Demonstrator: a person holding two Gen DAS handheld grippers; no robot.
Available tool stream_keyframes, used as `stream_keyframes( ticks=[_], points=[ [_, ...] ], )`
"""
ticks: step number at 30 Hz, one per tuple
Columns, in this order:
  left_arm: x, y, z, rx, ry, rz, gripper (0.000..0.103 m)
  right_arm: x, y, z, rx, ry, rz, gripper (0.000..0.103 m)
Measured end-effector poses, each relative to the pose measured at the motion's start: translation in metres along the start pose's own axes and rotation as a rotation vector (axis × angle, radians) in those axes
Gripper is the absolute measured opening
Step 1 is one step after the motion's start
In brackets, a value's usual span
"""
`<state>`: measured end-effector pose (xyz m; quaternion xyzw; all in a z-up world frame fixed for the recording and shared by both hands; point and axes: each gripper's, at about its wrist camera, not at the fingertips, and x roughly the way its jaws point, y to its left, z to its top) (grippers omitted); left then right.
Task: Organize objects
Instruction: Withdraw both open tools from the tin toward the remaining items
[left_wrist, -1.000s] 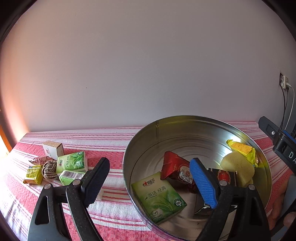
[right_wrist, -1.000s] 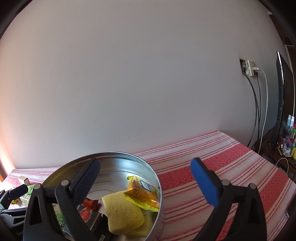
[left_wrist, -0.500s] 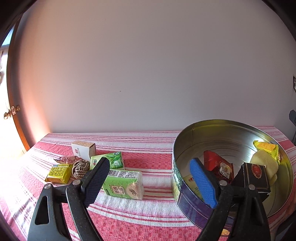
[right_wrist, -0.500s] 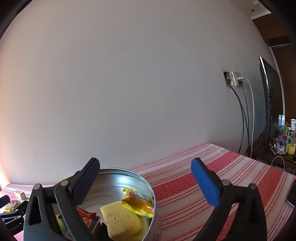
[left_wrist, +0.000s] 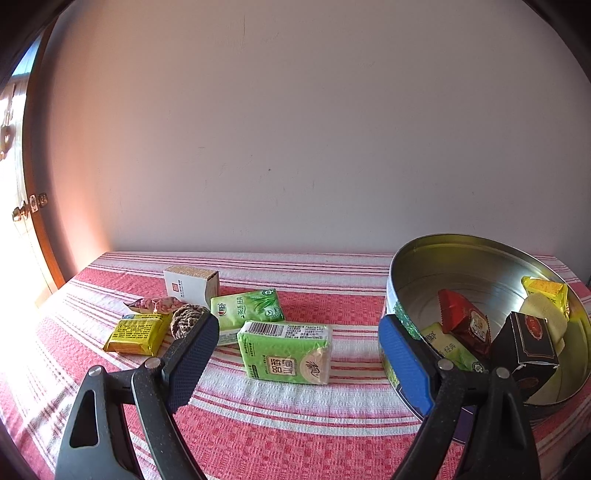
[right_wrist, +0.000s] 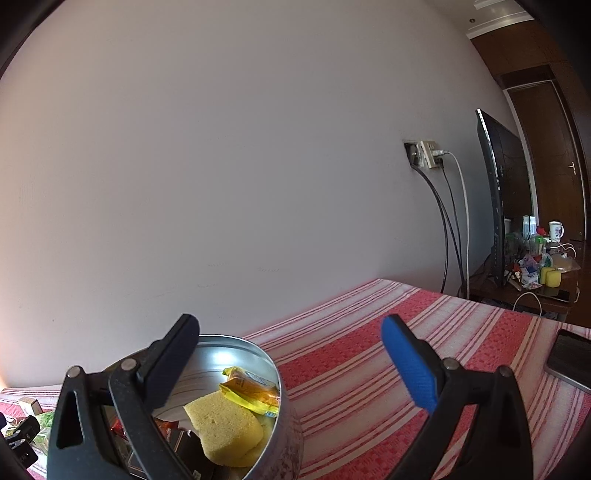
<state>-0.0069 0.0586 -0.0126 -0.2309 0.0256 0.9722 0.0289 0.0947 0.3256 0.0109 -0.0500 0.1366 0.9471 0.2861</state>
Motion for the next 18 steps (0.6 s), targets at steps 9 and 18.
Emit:
stream_keyframes(
  ticks=[9, 18],
  points=[
    [0.001, 0.022, -0.003, -0.013, 0.037, -0.012, 0.090, -0.025, 0.018, -0.008, -0.003, 0.009, -0.005, 0.101],
    [0.004, 0.049, -0.002, -0.004, 0.050, 0.007, 0.090, -0.048, 0.061, -0.024, -0.042, 0.026, 0.066, 0.101]
  ],
)
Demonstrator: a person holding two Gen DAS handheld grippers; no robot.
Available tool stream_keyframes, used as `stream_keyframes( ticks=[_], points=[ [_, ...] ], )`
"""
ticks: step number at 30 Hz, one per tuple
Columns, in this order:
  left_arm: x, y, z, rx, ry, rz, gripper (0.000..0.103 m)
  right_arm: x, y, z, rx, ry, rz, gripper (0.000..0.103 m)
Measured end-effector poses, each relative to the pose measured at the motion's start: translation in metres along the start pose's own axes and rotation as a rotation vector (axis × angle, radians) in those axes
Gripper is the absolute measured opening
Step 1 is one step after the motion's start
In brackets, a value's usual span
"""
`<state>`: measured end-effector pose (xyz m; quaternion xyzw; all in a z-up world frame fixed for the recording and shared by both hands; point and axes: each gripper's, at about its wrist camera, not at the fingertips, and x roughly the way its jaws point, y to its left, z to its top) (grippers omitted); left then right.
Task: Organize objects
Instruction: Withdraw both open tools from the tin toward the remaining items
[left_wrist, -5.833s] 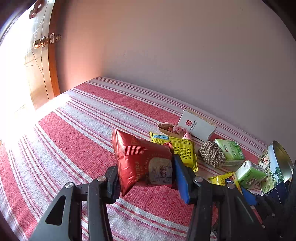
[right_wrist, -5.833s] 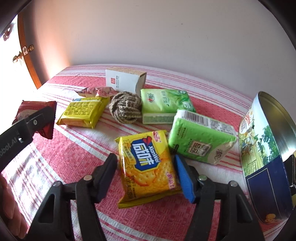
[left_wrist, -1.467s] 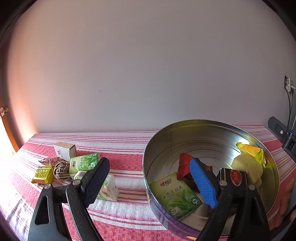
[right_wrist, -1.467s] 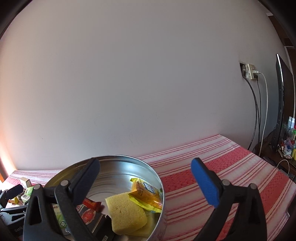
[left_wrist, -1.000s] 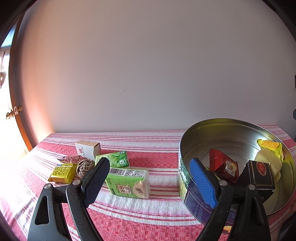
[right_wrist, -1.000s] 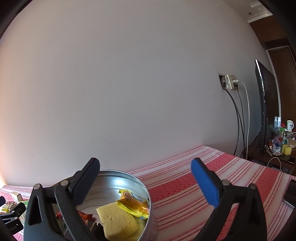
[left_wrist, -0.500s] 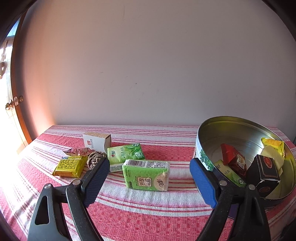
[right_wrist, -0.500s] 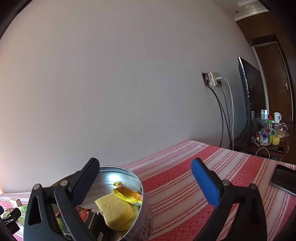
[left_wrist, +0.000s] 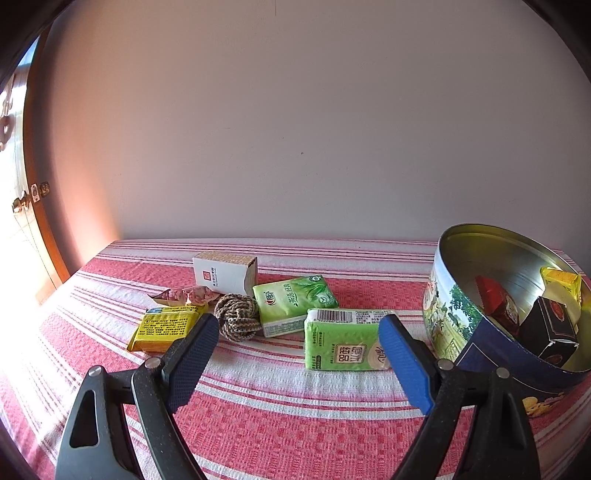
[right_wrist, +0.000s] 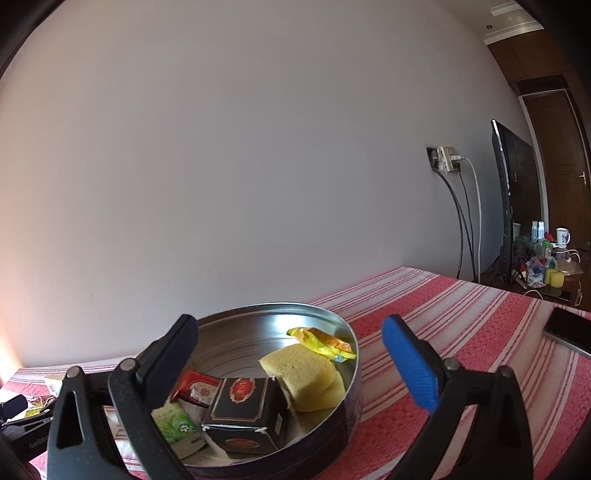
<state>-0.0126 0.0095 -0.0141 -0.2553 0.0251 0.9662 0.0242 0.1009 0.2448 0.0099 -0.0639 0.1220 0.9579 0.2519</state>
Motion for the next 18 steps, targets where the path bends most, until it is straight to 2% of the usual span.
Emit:
stream_keyframes(
  ticks=[8, 18],
  points=[
    [0.018, 0.053, 0.002, -0.047, 0.051, 0.049, 0.090, -0.005, 0.063, -0.021, -0.060, 0.076, 0.116, 0.101],
    [0.036, 0.119, 0.006, -0.100, 0.089, 0.146, 0.090, -0.003, 0.145, -0.047, -0.175, 0.176, 0.239, 0.101]
  ],
)
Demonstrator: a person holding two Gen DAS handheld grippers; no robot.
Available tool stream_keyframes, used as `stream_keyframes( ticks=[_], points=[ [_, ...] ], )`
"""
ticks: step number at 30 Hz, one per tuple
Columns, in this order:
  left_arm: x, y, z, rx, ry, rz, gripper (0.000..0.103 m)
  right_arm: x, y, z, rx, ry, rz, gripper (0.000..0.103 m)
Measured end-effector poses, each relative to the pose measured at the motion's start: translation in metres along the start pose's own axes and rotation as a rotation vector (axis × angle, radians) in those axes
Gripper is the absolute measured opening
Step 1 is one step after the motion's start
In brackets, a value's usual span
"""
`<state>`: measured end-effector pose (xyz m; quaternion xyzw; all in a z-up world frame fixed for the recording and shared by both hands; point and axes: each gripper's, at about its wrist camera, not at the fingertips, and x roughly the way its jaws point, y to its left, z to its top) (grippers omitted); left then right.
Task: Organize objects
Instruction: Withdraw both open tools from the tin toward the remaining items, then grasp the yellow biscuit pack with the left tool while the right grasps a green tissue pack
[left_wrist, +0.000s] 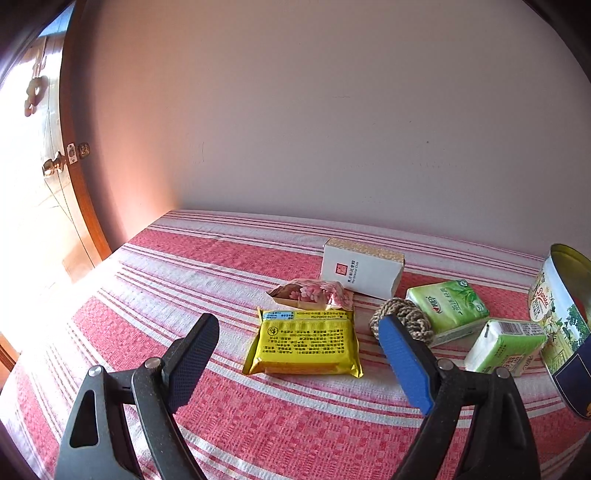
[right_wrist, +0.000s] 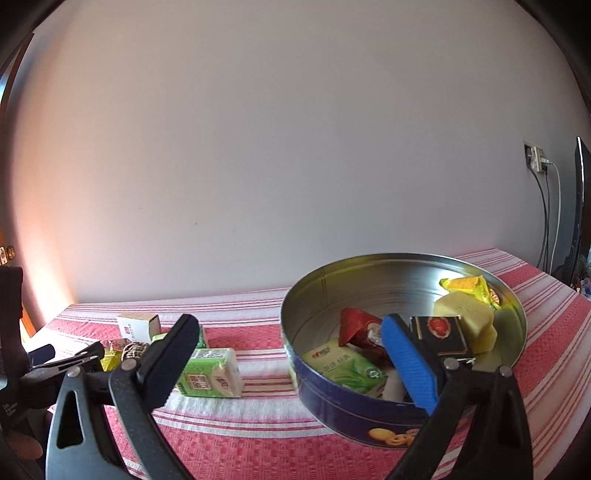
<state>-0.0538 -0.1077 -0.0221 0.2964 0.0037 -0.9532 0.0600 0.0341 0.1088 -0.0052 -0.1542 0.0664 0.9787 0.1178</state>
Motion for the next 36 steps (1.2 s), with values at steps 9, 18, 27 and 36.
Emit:
stream_keyframes(
  ticks=[9, 18, 27, 36],
  points=[
    [0.025, 0.031, 0.005, -0.031, 0.084, 0.001, 0.090, 0.042, 0.058, -0.005, -0.084, 0.180, 0.048, 0.101],
    [0.040, 0.026, 0.005, -0.014, 0.153, -0.030, 0.090, 0.113, 0.077, -0.021, -0.071, 0.492, 0.001, 0.086],
    [0.067, 0.003, 0.009, -0.008, 0.253, -0.097, 0.090, 0.121, 0.060, -0.027, 0.015, 0.535, 0.078, 0.070],
    [0.073, 0.012, 0.004, -0.058, 0.279, -0.107, 0.074, 0.100, 0.052, -0.018, 0.030, 0.429, 0.087, 0.070]
  ],
)
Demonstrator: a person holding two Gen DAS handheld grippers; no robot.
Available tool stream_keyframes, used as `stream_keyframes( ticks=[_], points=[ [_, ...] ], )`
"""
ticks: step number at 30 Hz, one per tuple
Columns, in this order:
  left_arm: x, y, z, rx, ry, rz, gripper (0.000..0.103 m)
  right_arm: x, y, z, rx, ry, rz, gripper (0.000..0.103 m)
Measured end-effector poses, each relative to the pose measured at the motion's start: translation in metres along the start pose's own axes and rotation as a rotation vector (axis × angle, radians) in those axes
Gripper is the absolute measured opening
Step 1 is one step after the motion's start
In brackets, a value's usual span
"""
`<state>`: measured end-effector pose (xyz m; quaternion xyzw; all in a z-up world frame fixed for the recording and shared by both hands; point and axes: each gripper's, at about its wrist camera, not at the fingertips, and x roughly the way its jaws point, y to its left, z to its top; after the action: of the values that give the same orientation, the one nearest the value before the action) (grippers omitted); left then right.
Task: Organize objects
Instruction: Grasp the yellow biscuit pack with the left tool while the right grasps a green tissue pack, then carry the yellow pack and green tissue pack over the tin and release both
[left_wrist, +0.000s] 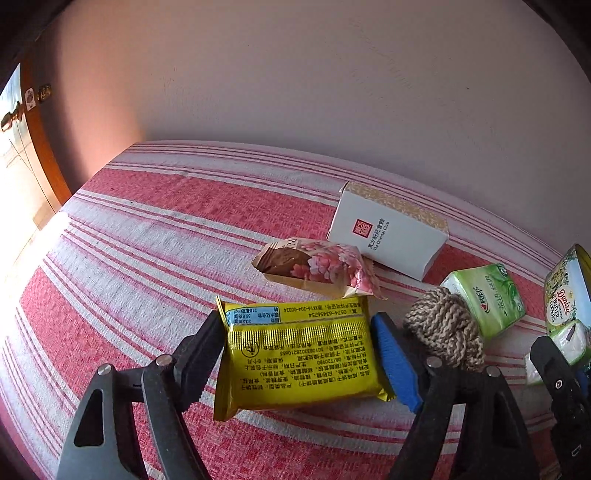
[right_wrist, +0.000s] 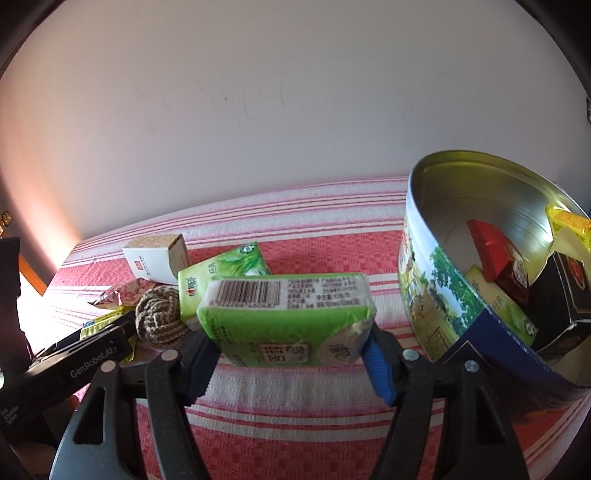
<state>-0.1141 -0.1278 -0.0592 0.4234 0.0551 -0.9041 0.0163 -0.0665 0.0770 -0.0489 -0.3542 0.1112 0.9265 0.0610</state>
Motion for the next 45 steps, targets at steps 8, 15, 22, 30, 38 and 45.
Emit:
stream_keyframes(
  ticks=[8, 15, 22, 30, 38, 45],
  points=[
    [-0.008, 0.010, -0.005, -0.041, -0.038, -0.068, 0.073, -0.025, 0.015, 0.000, -0.035, -0.112, 0.020, 0.070],
    [-0.033, 0.014, -0.010, -0.073, -0.176, 0.009, 0.073, -0.054, 0.028, -0.003, -0.121, -0.265, -0.012, 0.070],
    [-0.059, 0.008, -0.018, -0.039, -0.258, 0.049, 0.073, -0.073, 0.044, -0.016, -0.232, -0.368, -0.023, 0.070],
    [-0.085, -0.011, -0.041, -0.054, -0.277, -0.051, 0.073, -0.090, 0.028, -0.026, -0.263, -0.385, 0.006, 0.070],
    [-0.088, -0.026, -0.056, -0.075, -0.262, -0.089, 0.073, -0.102, -0.011, -0.035, -0.243, -0.351, 0.038, 0.070],
    [-0.101, -0.052, -0.070, -0.028, -0.287, -0.097, 0.073, -0.122, -0.046, -0.032, -0.190, -0.395, 0.109, 0.070]
  ],
)
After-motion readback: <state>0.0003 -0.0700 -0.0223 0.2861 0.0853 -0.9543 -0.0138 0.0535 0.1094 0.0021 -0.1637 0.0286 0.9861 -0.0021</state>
